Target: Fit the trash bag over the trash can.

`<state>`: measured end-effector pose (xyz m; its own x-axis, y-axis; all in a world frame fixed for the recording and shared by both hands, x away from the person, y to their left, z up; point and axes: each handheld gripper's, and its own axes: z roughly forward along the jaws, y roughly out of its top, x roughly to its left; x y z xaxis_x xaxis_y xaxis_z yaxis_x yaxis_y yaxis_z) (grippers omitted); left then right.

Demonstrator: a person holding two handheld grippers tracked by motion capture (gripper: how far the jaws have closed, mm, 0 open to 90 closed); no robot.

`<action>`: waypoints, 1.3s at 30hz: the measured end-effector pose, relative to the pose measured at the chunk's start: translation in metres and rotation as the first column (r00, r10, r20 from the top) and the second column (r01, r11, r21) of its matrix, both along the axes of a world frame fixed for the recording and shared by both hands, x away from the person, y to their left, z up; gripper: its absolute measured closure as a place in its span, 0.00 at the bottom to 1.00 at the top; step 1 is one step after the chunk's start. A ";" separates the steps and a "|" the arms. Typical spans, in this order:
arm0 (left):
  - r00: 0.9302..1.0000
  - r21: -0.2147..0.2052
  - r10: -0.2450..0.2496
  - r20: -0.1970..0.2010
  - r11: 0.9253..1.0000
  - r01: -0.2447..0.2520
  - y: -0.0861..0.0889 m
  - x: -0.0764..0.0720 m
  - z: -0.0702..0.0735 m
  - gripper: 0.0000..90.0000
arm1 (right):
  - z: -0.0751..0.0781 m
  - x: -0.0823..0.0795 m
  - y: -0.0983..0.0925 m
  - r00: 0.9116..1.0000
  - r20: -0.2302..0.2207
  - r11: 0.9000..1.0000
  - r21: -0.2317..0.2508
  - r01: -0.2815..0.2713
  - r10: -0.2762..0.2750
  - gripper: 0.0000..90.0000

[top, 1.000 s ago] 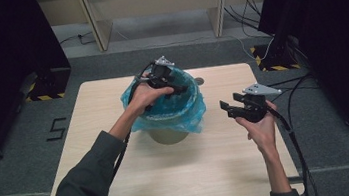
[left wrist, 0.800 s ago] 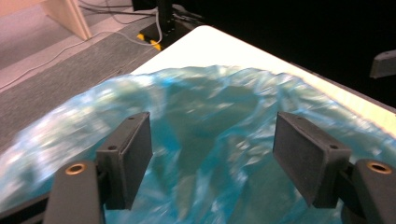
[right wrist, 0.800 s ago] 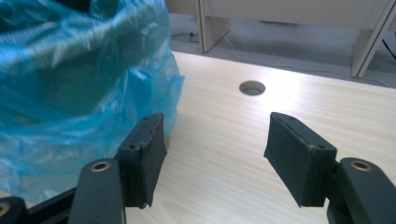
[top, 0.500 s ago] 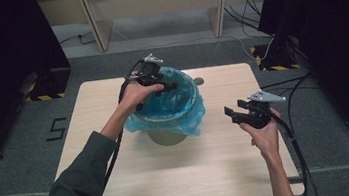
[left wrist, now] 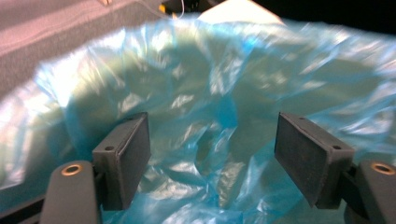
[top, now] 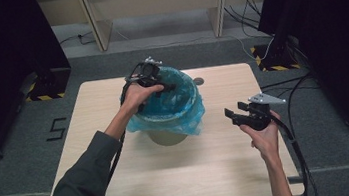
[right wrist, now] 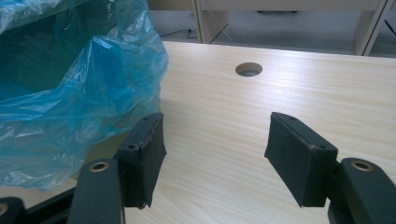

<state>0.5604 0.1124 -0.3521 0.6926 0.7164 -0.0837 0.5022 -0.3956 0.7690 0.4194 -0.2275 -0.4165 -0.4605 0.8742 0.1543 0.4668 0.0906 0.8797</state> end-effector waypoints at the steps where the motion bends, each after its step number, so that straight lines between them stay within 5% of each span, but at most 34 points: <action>1: 1.000 -0.004 -0.005 0.008 1.000 0.005 0.000 -0.002 0.002 0.29 | 0.000 -0.001 -0.001 1.000 0.002 1.000 -0.002 0.002 -0.002 0.41; 11: 0.993 -0.059 -0.079 0.086 0.995 0.084 0.003 -0.031 0.034 0.27 | -0.025 -0.008 -0.005 0.999 -0.028 0.998 -0.061 0.031 -0.032 0.40; 19: 0.983 -0.096 -0.150 0.108 0.982 0.160 0.020 -0.059 0.047 0.26 | -0.052 -0.014 -0.010 0.996 -0.078 0.997 -0.073 0.034 -0.039 0.40; 31: 0.975 -0.159 -0.157 0.157 0.970 0.181 0.070 -0.096 0.040 0.26 | -0.076 -0.013 -0.009 0.991 -0.125 0.991 -0.129 0.021 -0.037 0.39; 39: 0.974 -0.171 -0.146 0.173 0.969 0.176 0.098 -0.111 0.023 0.26 | -0.078 -0.019 -0.011 0.990 -0.134 0.991 -0.125 0.037 -0.053 0.38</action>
